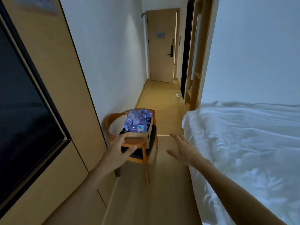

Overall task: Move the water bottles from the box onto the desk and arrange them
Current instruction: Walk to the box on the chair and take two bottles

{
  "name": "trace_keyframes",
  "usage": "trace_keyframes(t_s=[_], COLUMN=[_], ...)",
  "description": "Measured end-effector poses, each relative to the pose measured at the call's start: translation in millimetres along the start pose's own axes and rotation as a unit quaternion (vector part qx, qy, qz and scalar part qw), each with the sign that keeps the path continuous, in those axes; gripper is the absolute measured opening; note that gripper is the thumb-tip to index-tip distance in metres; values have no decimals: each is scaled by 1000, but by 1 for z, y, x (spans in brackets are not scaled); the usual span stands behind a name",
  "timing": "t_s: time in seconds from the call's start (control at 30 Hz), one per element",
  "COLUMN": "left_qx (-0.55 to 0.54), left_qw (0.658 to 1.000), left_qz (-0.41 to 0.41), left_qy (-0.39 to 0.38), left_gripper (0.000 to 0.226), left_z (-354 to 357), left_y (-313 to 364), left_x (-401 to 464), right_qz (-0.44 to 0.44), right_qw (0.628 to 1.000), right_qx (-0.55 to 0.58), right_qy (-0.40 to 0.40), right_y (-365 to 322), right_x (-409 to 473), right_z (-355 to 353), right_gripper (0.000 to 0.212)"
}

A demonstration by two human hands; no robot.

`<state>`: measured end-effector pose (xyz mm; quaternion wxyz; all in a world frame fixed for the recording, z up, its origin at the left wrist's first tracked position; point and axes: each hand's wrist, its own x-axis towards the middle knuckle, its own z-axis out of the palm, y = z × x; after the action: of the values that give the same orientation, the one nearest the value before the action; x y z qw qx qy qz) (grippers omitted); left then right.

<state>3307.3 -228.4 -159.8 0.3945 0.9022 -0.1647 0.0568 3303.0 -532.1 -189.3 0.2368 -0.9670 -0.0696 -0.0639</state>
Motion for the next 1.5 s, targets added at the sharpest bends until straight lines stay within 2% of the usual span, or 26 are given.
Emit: trace_keyframes(t_s=[0.07,0.57,0.7,0.87,0.97,1.17,1.27,1.33,1.43,1.47,1.5], left_qx=[-12,-136,-158,-157,-157,-138,-125,-105,-88,-88,-95], left_qw=[1000,987,981,979,974,965,950,942,925,918,909], left_qz=[-20,-80,-101,-127,-159,-214,-277,-313,-363,-382,-400], left_qy=[11,43,40,34,41,62,71,67,68,68,66], left_gripper=[61,62,74,66,48,32,44,53,56,56,56], left_z=[9,76,82,85,90,92,92,92,98,101,105], left_y=[-13,-124,-163,-202,-227,-269,-286,-297,-314,-318,-322], left_x=[28,253,314,379,410,450,461,464,471,473,476], right_qz=[-15,-37,-39,-20,-31,-64,-67,-65,-65,-62,-59], right_qw=[1000,997,996,993,988,974,962,953,942,940,936], right_qx=[6,17,25,26,29,69,93,126,179,189,202], right_qy=[-6,-58,-72,-115,-149,-206,-249,-268,-275,-278,-281], right_y=[11,103,118,125,123,121,123,124,124,125,125], right_x=[32,279,351,430,473,555,593,613,637,642,646], right_z=[4,64,78,98,116,163,188,203,227,236,243], right_gripper=[72,71,68,68,67,66,68,59,20,15,21])
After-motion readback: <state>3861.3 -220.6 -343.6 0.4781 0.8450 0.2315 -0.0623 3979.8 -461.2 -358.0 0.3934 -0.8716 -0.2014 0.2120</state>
